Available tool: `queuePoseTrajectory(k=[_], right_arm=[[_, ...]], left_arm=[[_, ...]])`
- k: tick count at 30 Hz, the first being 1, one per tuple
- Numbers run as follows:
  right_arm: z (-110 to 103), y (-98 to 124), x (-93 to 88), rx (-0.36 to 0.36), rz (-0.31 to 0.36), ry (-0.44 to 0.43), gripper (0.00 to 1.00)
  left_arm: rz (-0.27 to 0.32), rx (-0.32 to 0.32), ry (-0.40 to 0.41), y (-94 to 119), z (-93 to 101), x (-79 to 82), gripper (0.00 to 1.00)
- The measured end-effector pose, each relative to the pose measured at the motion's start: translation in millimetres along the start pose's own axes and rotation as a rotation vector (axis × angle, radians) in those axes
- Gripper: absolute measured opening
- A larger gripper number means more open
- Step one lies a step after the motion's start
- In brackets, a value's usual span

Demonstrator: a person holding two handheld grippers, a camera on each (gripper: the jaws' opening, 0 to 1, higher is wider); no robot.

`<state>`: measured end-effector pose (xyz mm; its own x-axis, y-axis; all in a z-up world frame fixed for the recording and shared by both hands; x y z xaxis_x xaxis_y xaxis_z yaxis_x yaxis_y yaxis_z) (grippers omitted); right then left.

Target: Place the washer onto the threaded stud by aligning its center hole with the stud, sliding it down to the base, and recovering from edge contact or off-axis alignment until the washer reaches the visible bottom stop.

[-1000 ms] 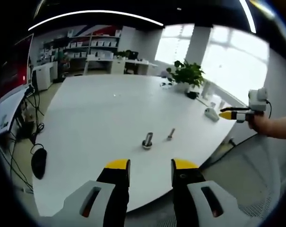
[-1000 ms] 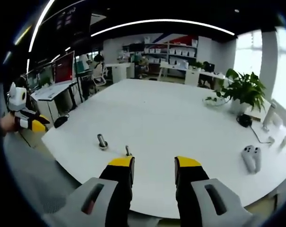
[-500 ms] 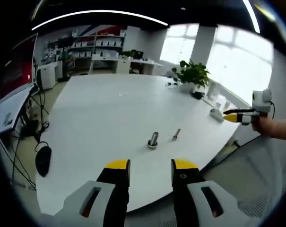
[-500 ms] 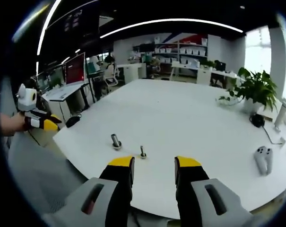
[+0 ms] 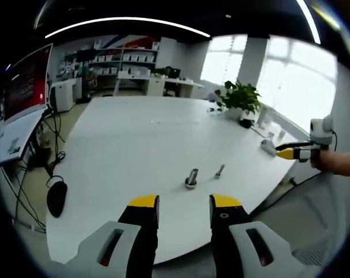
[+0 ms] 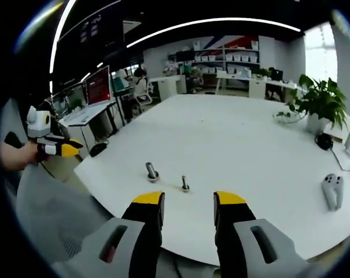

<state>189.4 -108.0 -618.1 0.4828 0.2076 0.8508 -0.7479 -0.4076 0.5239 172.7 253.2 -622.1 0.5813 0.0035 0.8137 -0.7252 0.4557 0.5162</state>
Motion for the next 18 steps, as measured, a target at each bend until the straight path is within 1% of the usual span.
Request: queuePoseTrajectory(k=[7, 9, 13, 16, 18], right_arm=[[-5.3, -0.5, 1.9, 0.037, 0.016, -0.005, 0.36], [-5.5, -0.6, 2.2, 0.043, 0.021, -0.002, 0.36], [-9.8, -1.9, 2.2, 0.074, 0.017, 0.001, 0.36], [-10.7, -2.0, 2.9, 0.078, 0.018, 0.011, 0.36], [-9.0, -0.9, 3.6, 0.074, 0.028, -0.001, 0.36]], left_arm=[[0.028, 0.019, -0.008, 2.4, -1.7, 3.4, 0.34], [0.033, 0.022, 0.0, 3.2, -2.0, 3.7, 0.34], [0.047, 0.027, -0.005, 4.0, -2.3, 5.4, 0.34], [0.042, 0.031, -0.014, 4.0, -2.1, 5.5, 0.34], [0.05, 0.027, -0.004, 4.5, -2.3, 5.7, 0.34]])
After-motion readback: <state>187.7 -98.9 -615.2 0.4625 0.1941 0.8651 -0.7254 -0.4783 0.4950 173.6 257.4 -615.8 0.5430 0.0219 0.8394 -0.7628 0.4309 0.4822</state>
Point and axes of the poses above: the point that each gripper's makers call its tool centre point, and the gripper's own axes: y roughly backward along the fingers, z roughly to its right, x roughly out of its top, the point moved 7 cm from there along y, roughly backward along the fingers, and after that the axes turned 4 degrees about y, right-handed, at the moved point
